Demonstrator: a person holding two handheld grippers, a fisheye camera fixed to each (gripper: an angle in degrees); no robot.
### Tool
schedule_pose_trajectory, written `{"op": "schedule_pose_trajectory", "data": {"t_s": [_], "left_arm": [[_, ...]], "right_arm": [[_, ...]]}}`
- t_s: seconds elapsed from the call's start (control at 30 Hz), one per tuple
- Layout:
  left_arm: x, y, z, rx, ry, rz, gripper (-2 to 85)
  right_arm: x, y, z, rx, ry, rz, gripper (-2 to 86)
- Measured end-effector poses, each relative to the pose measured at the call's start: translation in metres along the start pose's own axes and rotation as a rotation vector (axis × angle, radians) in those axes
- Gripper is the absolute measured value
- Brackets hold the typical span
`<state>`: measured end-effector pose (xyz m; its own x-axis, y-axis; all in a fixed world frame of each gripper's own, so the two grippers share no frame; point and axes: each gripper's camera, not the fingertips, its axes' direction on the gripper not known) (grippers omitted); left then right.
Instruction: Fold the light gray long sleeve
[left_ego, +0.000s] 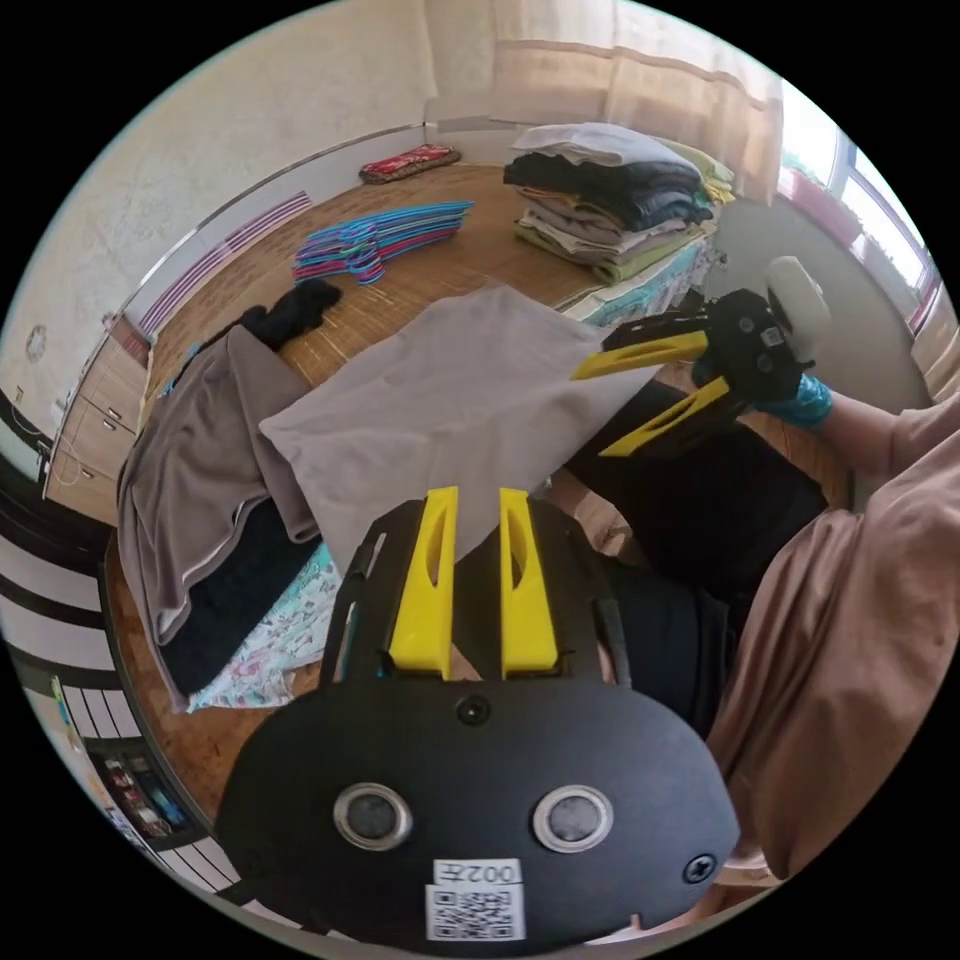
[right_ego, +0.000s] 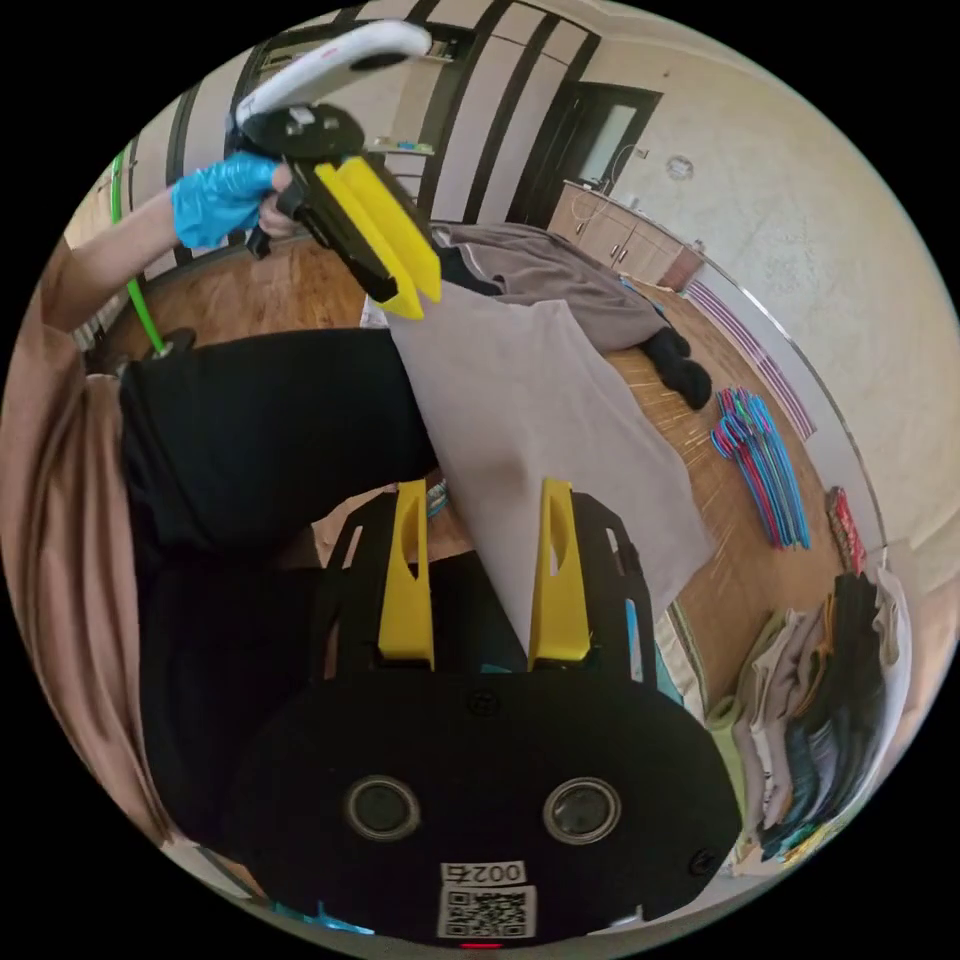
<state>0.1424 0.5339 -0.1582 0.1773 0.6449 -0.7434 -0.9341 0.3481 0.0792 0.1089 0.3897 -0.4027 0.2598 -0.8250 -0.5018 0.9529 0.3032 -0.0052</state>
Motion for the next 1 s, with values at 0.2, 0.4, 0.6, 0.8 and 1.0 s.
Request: {"op": "schedule_pose_trajectory", "data": {"t_s": [0.2, 0.4, 0.6, 0.8, 1.0], "left_arm": [[0.031, -0.025, -0.002, 0.029, -0.035, 0.037, 5.9], [0.056, -0.041, 0.002, 0.018, -0.056, 0.072, 9.0], [0.085, -0.057, 0.021, 0.006, -0.125, 0.149, 13.9], [0.107, -0.078, 0.056, -0.086, -0.257, 0.169, 15.5], [0.107, -0.091, 0.066, -0.130, -0.354, 0.059, 11.4]], "right_arm": [[-0.055, -0.034, 0.079, -0.134, 0.167, -0.088, 16.8], [-0.069, -0.045, 0.122, -0.183, 0.257, -0.054, 12.8], [-0.072, -0.056, 0.130, -0.119, 0.302, -0.014, 6.9], [-0.042, -0.086, 0.128, -0.087, 0.268, 0.048, 5.8], [-0.004, -0.109, 0.130, -0.060, 0.224, 0.121, 6.0]]}}
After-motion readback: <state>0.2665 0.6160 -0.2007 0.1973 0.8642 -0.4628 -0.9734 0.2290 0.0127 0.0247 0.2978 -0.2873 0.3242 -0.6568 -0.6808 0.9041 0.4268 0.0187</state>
